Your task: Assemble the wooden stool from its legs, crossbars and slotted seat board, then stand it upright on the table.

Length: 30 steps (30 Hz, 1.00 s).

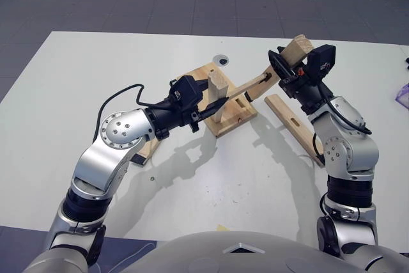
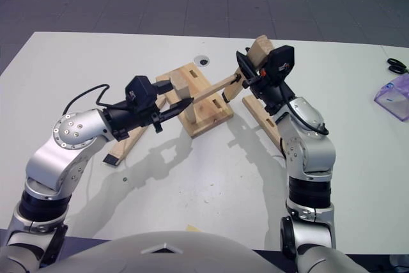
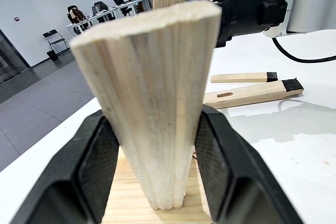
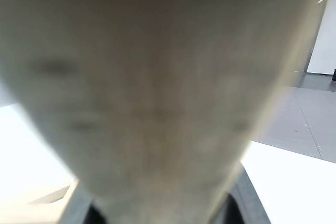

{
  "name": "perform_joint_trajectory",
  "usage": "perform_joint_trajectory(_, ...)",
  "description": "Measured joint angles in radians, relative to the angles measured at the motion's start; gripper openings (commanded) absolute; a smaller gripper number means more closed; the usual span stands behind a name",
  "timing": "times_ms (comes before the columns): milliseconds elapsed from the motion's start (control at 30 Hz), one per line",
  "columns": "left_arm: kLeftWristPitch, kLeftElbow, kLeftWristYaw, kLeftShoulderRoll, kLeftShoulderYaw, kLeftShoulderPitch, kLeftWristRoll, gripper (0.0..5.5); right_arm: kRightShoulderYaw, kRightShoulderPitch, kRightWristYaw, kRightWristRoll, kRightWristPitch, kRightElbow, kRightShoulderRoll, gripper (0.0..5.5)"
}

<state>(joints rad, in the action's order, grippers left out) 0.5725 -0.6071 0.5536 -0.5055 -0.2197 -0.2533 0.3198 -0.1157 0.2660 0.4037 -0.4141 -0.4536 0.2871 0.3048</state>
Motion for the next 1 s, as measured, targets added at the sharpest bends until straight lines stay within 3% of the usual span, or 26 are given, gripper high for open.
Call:
perform_joint_trajectory(767, -0.016, 0.009, 0.008, -0.012, 0.006, 0.001, 0.000, 2.04, 0.045, 0.032, -0.032, 0.056, 0.032, -0.063, -0.042, 1.02)
perform_joint_trajectory(1000, -0.020, 0.012, 0.008, -0.012, 0.006, -0.001, 0.000, 2.04, -0.037, 0.067, -0.119, -0.007, -0.053, -0.076, -0.107, 1.02)
